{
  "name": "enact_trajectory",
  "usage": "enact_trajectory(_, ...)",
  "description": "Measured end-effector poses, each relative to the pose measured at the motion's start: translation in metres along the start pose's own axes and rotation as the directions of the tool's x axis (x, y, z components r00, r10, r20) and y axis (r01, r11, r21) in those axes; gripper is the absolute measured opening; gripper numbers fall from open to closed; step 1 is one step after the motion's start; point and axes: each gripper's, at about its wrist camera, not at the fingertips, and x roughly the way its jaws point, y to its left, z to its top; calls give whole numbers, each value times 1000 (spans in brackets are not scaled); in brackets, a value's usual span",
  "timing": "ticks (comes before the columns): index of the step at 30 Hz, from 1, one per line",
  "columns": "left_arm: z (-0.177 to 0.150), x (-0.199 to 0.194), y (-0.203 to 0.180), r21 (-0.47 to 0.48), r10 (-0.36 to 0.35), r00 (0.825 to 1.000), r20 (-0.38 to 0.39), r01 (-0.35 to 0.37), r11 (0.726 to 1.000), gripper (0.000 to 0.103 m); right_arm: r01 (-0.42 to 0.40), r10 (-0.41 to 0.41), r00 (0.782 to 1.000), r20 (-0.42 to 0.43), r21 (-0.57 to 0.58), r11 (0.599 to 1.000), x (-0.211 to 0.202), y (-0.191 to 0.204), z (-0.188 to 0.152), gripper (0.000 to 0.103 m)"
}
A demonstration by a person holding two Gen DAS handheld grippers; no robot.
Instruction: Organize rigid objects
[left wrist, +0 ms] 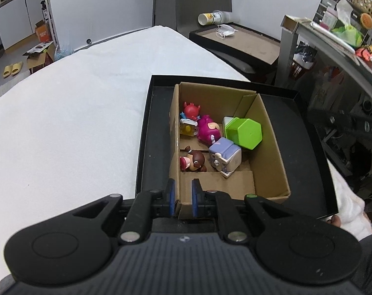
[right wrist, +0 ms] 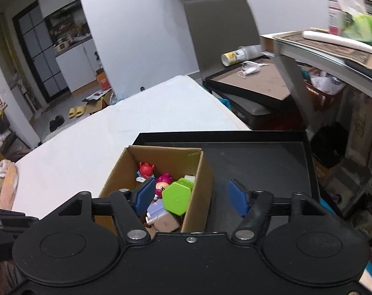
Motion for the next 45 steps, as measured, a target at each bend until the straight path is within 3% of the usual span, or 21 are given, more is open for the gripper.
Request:
enact_trajectory(2, 1, -5, 2, -9, -7, 1000, 0, 7, 1000, 12, 8, -8, 1000, 2, 16, 1000, -8, -1, -4, 68)
enact_trajectory(4, 1, -10, 3, -14, -13, 1000, 1, 13, 1000, 13, 5, -5, 1000, 6, 51, 999, -17, -2, -6, 77)
enact_trajectory(7, 1, -19, 3, -20, -10, 1000, 6, 10, 1000, 20, 4, -5, 1000, 11, 75, 997, -29, 0, -9, 83)
enact_trajectory(15, -2, -51, 2, 0, -13, 999, 49, 13, 1000, 58, 30, -33, 999, 20, 142, 989, -58, 9, -17, 103)
enact_trajectory(20, -7, -70, -1, 16, -40, 997, 71, 39, 999, 77, 59, -61, 998, 6, 157, 986, -78, 20, -24, 103)
enact_trajectory(28, -16, -98, -1, 24, -45, 994, 96, 43, 999, 87, 118, -124, 992, 26, 159, 980, -109, 34, -27, 103)
enact_trajectory(32, -20, -110, 1, 10, -39, 993, 109, 38, 999, 94, 109, -113, 993, 15, 155, 982, -120, 38, -31, 103)
enact_trajectory(45, -37, -148, -8, 52, -73, 985, 157, 66, 996, 96, 130, -141, 988, 58, 162, 978, -159, 42, -42, 103)
